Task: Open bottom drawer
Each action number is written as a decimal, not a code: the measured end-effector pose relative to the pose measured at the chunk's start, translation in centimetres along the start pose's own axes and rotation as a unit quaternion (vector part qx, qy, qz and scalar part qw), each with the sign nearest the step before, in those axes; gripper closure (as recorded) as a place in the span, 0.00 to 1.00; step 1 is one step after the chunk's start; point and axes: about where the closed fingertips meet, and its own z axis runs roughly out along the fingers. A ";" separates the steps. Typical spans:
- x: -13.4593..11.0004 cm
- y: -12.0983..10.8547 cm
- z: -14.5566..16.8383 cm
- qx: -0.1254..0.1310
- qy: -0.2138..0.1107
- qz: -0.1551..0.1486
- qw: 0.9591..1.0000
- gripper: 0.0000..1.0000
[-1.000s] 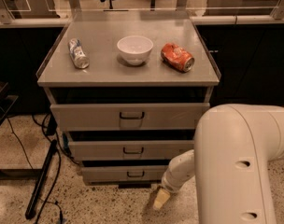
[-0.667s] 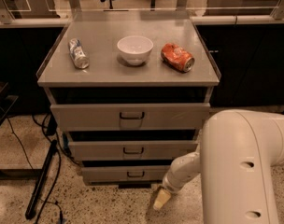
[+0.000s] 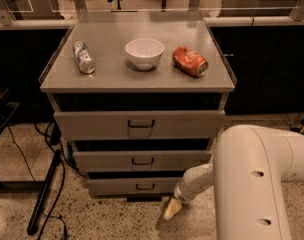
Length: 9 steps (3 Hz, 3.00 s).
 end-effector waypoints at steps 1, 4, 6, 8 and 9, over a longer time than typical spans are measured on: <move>-0.8 -0.8 2.4 -0.001 -0.013 0.002 1.000 0.00; -3.3 -4.6 7.8 0.014 -0.031 -0.027 0.999 0.00; -3.2 -5.4 9.7 0.017 -0.021 -0.031 0.999 0.00; -2.4 -5.3 11.7 0.006 0.003 -0.038 0.999 0.00; -1.7 -4.2 11.6 -0.005 0.016 -0.046 0.999 0.00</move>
Offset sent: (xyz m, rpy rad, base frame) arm 0.0667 0.0298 -0.0626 0.0536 -0.0763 0.0398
